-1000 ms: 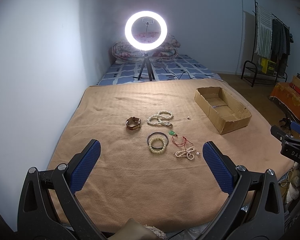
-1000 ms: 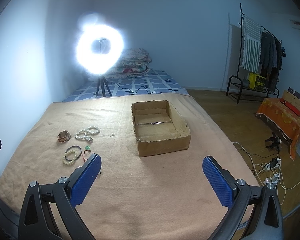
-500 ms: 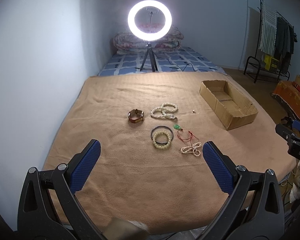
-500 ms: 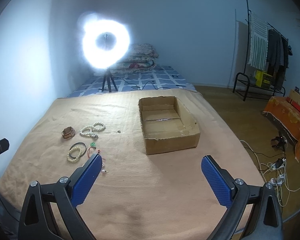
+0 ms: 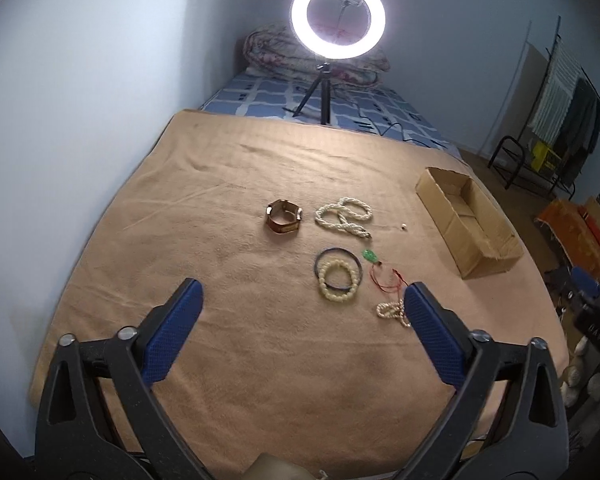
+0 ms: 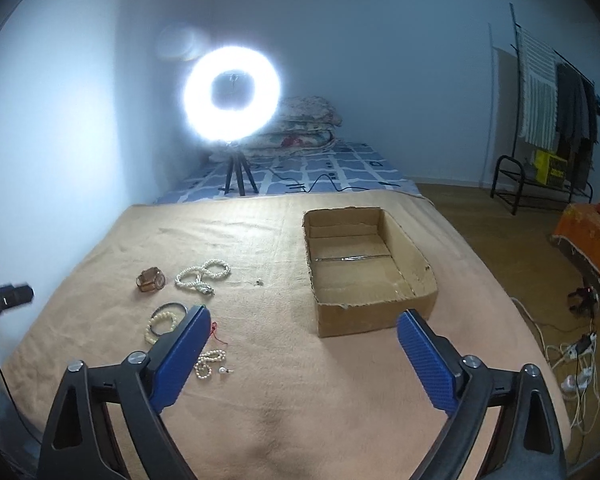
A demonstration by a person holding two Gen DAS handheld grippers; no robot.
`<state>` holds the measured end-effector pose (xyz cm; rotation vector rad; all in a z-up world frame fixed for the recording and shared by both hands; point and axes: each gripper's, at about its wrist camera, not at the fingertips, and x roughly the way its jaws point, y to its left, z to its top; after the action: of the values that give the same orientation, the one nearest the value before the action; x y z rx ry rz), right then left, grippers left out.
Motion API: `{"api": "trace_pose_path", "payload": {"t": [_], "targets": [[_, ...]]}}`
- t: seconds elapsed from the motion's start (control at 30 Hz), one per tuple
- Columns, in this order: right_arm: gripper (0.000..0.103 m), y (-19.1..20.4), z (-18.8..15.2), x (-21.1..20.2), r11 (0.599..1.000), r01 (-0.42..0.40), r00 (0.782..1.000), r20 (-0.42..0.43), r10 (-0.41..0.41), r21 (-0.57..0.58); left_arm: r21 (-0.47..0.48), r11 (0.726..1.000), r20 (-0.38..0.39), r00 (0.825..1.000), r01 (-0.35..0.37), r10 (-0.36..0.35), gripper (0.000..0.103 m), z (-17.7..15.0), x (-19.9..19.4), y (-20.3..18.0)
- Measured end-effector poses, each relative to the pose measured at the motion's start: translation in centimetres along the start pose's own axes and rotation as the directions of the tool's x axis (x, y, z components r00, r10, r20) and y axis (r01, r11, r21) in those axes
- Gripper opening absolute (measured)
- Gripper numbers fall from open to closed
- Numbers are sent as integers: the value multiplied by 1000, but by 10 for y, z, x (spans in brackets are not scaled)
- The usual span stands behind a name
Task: Organize jewelry
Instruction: 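Move the left tool to the brown watch while the right tool approaches the pearl necklace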
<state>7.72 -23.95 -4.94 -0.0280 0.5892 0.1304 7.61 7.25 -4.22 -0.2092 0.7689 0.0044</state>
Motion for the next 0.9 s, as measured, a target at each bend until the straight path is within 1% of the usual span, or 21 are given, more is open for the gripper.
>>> {"api": "trace_pose_path", "payload": {"t": [0.07,0.17,0.23,0.33,0.4,0.5,0.6,0.67,0.7,0.8,0.87,0.9], "targets": [[87,3,2,9,1000,-22,1000,-20,22,-20,-19,1000,-21,1000,-5,5,88,10,7,7],[82,9,4,22,996,-77,995,-72,74,-40,-48,999,-45,999,-3,1,82,21,17,19],[79,15,5,32,991,-129,986,-116,123,-46,-60,998,-52,999,-16,13,80,27,25,24],[72,19,7,44,985,-168,974,-160,161,-30,-91,996,-71,997,-5,-2,80,37,42,31],[65,23,9,54,979,-202,963,-189,193,-29,-94,995,-100,995,-15,5,80,42,56,33],[58,29,15,70,971,-237,949,-224,224,-35,-98,995,-127,992,-18,5,80,50,75,35],[57,34,22,87,960,-280,930,-250,268,-13,-123,992,-153,988,-6,-13,80,59,92,37],[55,38,25,94,956,-292,924,-262,279,-11,-131,991,-157,987,1,-22,80,65,103,36],[54,40,26,98,953,-303,918,-270,289,-11,-135,991,-157,987,2,-24,80,68,108,37],[53,49,29,113,941,-338,898,-299,323,0,-163,986,-168,985,21,-49,79,75,126,39],[53,56,31,127,939,-345,889,-320,326,-2,-189,981,-191,978,42,-78,65,78,141,40],[53,60,31,133,938,-348,886,-329,326,-7,-201,979,-207,974,45,-87,63,79,150,42]]}}
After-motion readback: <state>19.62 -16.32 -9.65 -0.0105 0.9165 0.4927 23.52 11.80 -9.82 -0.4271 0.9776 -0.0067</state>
